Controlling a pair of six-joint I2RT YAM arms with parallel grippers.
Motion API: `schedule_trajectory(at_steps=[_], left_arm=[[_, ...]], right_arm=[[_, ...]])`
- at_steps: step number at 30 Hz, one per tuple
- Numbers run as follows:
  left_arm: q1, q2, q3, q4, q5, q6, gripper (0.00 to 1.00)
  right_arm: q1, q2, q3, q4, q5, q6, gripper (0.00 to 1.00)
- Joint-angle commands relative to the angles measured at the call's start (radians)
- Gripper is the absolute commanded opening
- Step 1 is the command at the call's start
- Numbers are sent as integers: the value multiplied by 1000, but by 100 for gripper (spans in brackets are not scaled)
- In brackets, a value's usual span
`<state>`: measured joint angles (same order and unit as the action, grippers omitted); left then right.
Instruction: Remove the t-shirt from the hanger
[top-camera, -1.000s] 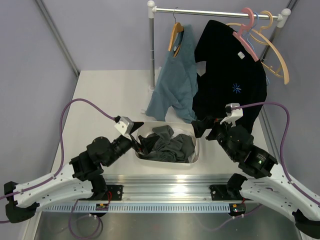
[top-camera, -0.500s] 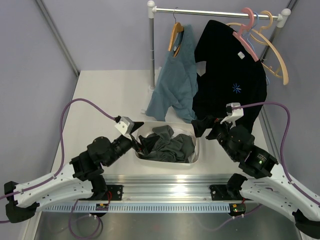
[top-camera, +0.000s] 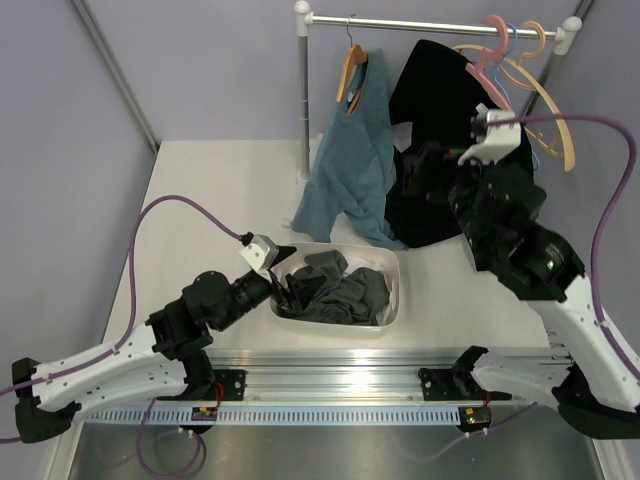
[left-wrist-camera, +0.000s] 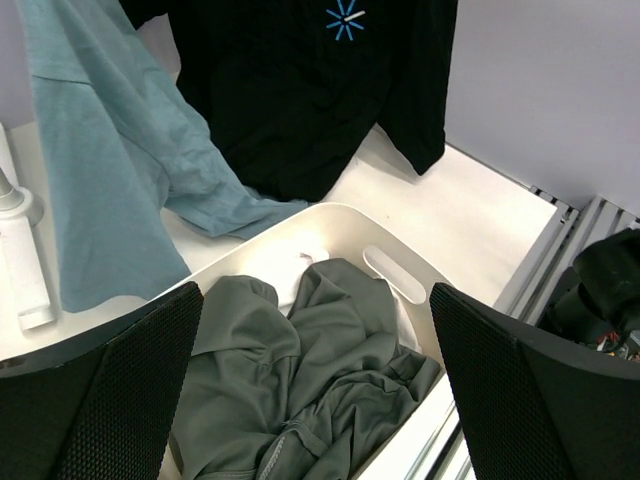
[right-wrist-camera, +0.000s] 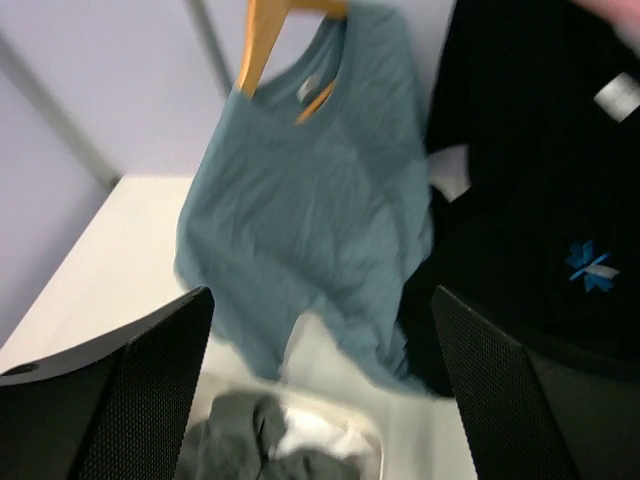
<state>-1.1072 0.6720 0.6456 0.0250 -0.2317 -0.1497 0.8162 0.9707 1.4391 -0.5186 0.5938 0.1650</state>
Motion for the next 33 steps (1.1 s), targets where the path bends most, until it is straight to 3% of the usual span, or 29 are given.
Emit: schedule_trajectory(at_steps=[1, 2, 3, 9, 13, 16, 19, 26, 33], left_arm=[[-5, -3, 11, 64, 43, 9, 99], [-5, -6, 9, 64, 42, 7, 99], [-5, -8, 8, 70, 42, 6, 99], [-5, -21, 9, 72, 69, -5, 99], [-5, -48, -1, 76, 80, -10, 99], [-5, -58, -9, 82, 71, -11, 99], [-5, -52, -8, 85, 86, -19, 99], [-5, -58, -4, 84, 95, -19, 99], [-5, -69, -3, 79, 94, -19, 99]], right_arm=[[-168, 156, 235, -182, -68, -72, 98], [-284, 174, 312, -182, -194, -61, 98], [-313, 203, 337, -173, -201, -74, 98], [-477, 410, 576, -277, -91, -157, 98], [-569, 436, 561, -290, -85, -228, 97], [-688, 416, 526, -282, -230, -220, 97], [-759, 405, 479, -253, -261, -232, 96], [-859, 477, 463, -216, -364, -300, 96], [-873, 523, 425, -182, -396, -312, 95]])
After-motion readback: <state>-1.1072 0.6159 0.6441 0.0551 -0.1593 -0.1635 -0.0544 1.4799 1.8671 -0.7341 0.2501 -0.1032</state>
